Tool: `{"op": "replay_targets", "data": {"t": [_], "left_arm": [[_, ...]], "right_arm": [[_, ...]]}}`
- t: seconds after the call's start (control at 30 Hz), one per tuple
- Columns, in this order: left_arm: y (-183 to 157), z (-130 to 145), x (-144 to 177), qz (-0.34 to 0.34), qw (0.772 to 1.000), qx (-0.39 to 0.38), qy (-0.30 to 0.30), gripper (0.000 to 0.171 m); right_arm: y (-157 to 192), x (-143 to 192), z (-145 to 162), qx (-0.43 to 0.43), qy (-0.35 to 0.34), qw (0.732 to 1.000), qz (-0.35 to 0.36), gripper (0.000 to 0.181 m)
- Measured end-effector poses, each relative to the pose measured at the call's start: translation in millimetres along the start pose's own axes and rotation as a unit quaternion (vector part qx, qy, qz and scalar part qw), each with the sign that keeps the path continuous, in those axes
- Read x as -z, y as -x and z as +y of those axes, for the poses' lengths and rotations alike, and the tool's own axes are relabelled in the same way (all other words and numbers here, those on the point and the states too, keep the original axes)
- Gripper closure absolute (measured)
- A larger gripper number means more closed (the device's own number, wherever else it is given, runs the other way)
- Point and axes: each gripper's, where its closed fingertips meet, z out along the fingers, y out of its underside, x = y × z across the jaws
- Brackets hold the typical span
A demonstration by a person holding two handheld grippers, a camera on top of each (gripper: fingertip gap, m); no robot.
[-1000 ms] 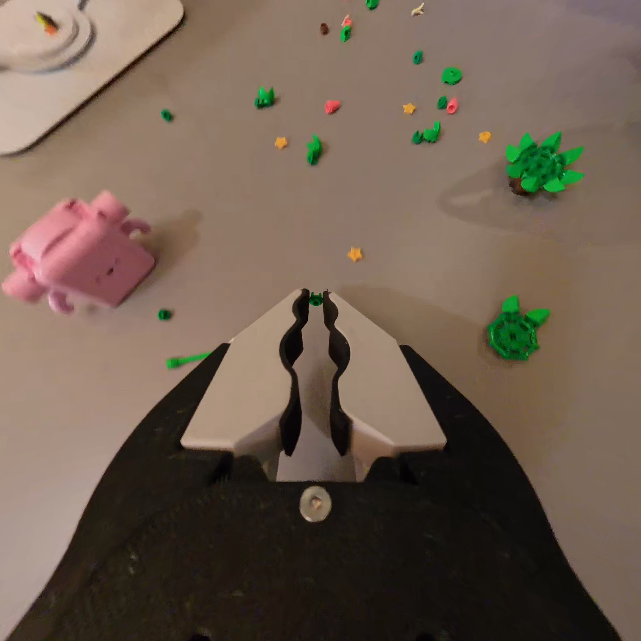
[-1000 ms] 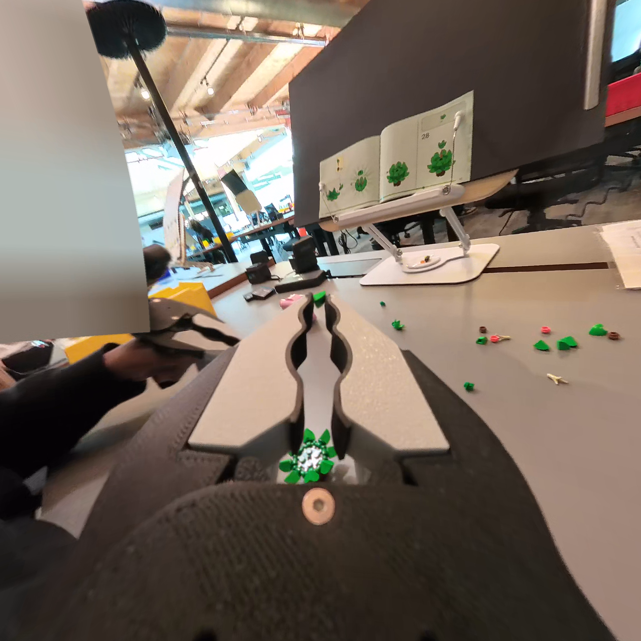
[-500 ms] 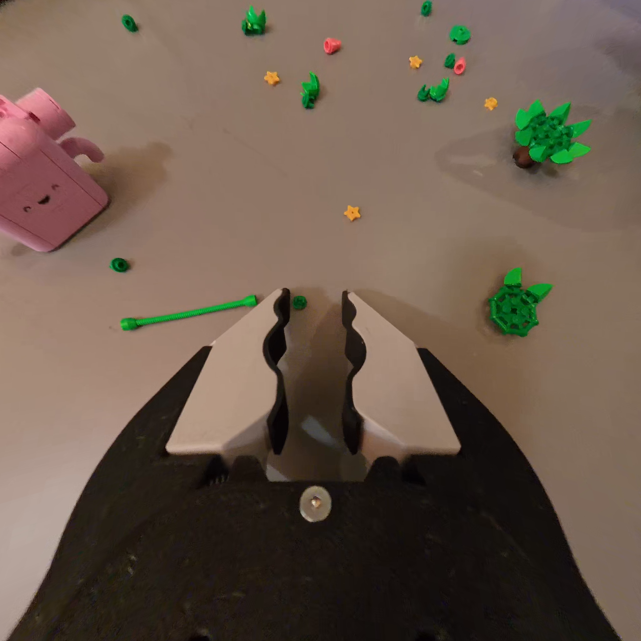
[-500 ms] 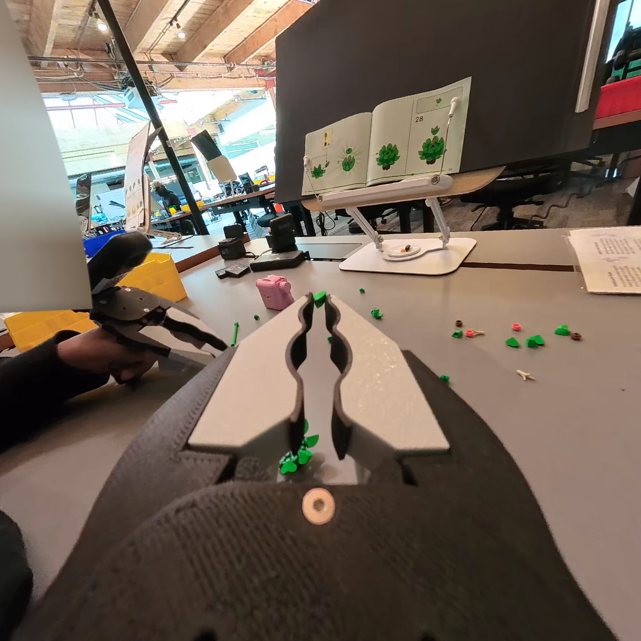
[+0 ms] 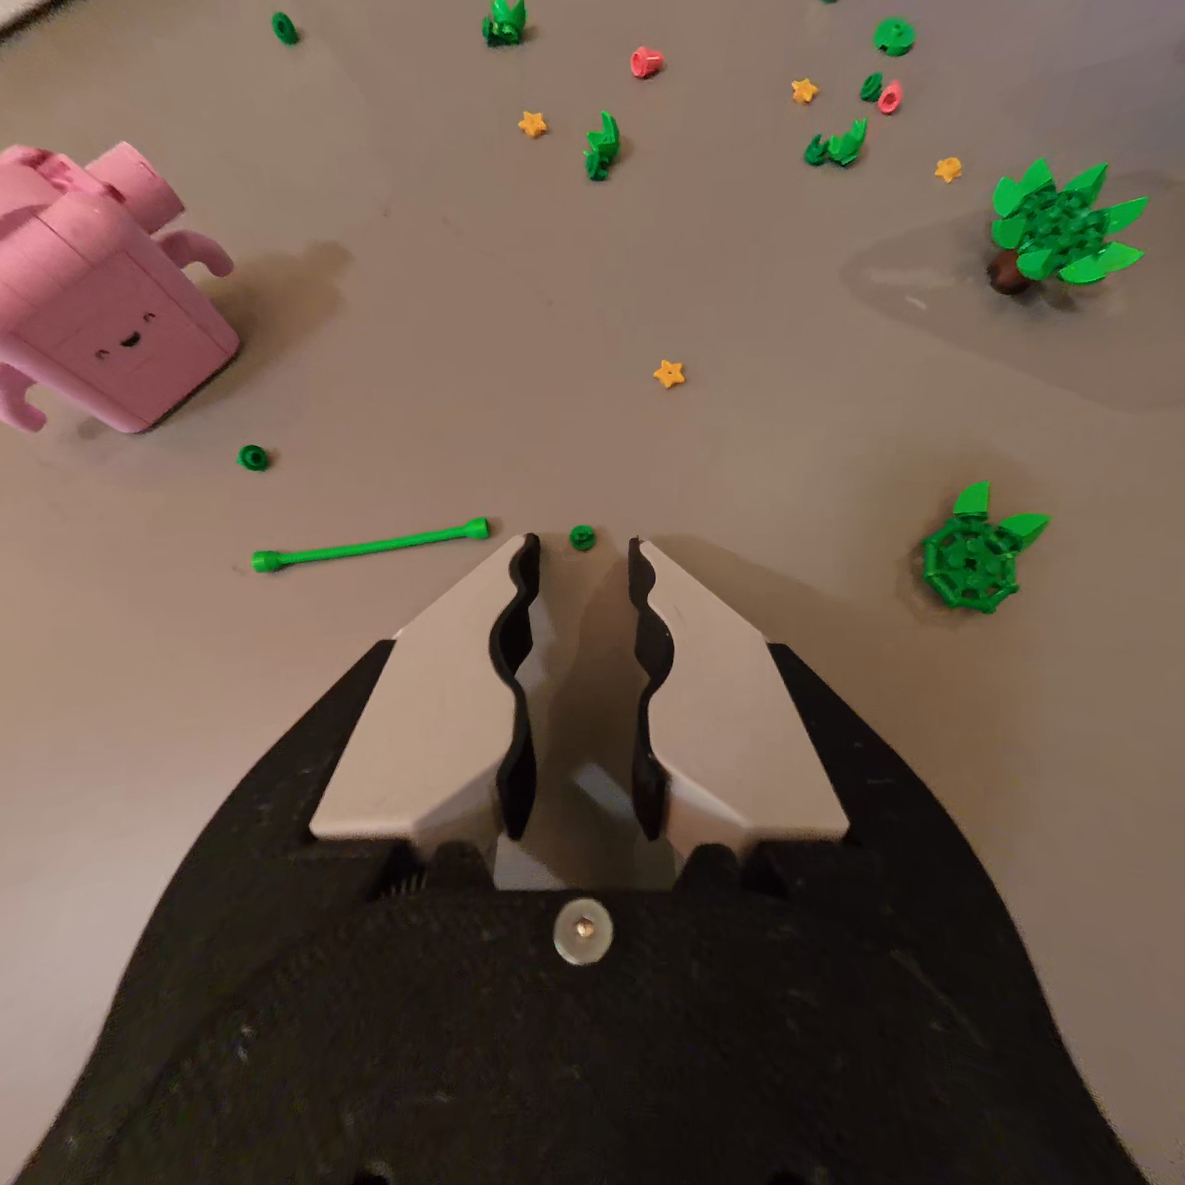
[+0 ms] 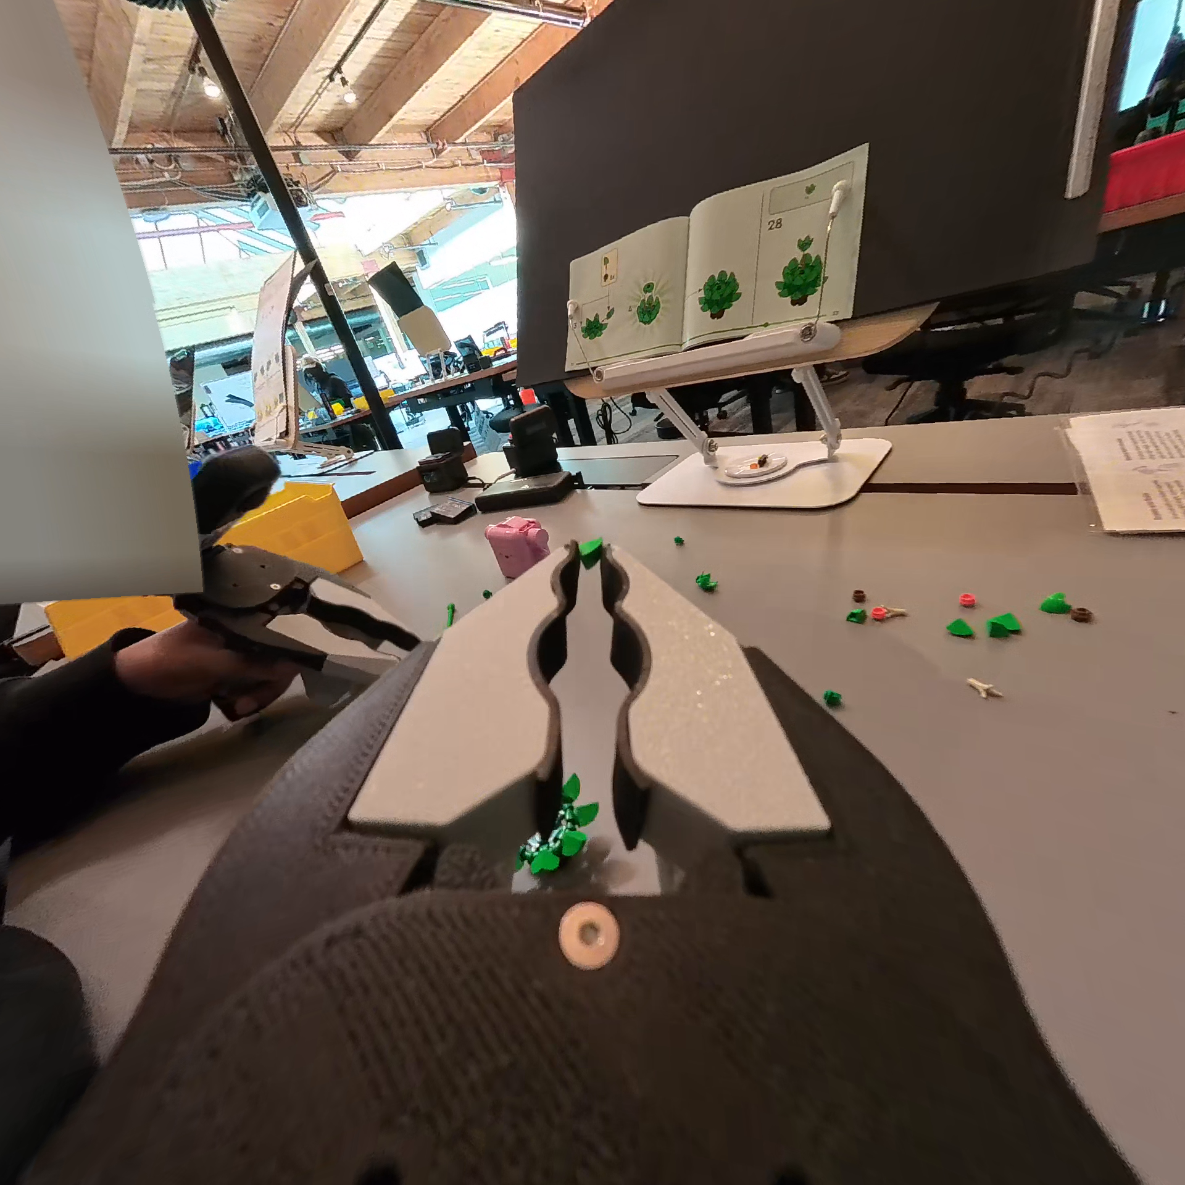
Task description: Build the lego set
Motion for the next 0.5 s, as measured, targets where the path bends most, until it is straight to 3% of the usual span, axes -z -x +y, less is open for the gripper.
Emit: {"op": "replay_targets", "data": {"t": [0.17, 0.33, 0.5], "left_arm": [[5, -8, 11, -0.004, 0.996, -0.094, 0.002, 0.165], [-8, -5, 16, 0.122, 0.973, -0.184, 0.072, 0.163], [0, -12, 8, 0.158, 0.947, -0.253, 0.121, 0.165]], "right_arm": [[0, -1, 1, 0.000, 0.002, 1.000, 0.000, 0.177], [1, -1, 1, -0.004, 0.001, 1.000, -0.005, 0.177], [2, -1, 0, -0.005, 0.000, 1.000, -0.008, 0.177]]}}
